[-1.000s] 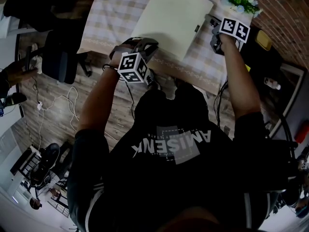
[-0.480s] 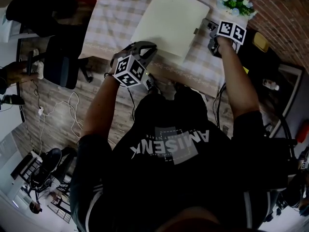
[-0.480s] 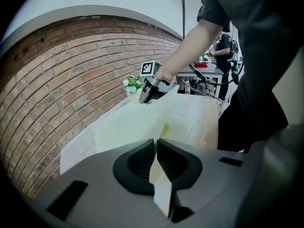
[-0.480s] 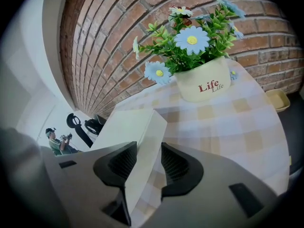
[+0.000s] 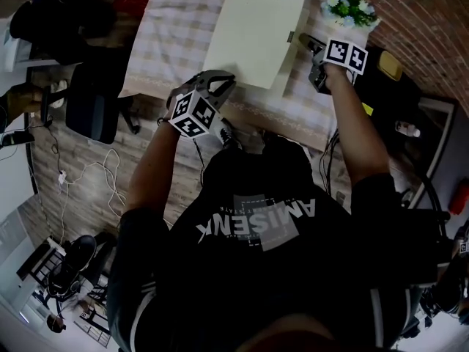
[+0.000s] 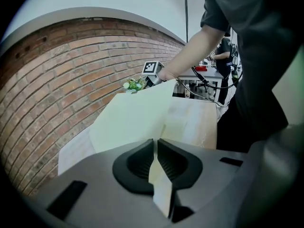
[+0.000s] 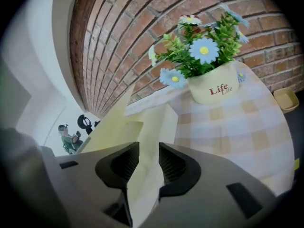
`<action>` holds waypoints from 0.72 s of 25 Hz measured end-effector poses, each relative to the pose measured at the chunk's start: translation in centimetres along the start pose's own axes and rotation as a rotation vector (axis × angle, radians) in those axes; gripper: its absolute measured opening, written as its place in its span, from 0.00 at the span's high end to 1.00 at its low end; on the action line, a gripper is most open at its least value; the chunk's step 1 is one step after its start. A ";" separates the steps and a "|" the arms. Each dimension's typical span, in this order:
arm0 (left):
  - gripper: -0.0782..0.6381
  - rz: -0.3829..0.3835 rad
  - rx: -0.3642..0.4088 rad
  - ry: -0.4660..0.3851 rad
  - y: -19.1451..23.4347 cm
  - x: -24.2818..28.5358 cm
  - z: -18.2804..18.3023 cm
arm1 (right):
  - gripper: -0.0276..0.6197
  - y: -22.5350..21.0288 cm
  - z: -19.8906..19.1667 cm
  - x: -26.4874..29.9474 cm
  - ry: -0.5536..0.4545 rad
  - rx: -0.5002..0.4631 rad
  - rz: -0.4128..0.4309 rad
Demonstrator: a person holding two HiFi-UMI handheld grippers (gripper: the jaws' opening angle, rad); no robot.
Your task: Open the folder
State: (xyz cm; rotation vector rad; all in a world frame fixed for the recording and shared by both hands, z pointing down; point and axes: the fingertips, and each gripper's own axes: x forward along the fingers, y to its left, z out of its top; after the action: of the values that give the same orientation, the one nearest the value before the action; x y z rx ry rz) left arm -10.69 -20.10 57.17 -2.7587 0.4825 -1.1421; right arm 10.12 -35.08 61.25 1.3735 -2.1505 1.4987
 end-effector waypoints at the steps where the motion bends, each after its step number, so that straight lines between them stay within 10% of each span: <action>1: 0.85 0.008 -0.015 -0.005 0.1 -0.2 -0.1 | 0.72 0.3 -0.3 0.3 0.017 -0.016 -0.001; 18: 0.85 0.278 -0.479 -0.210 5.5 -6.9 -2.0 | 0.74 -0.6 -2.7 1.3 0.104 -0.038 -0.105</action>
State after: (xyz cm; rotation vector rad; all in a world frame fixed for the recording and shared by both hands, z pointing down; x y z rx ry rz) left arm -18.00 -22.96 52.74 -3.0099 1.2008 -0.7365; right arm 8.96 -33.65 63.75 1.3425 -2.0019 1.4494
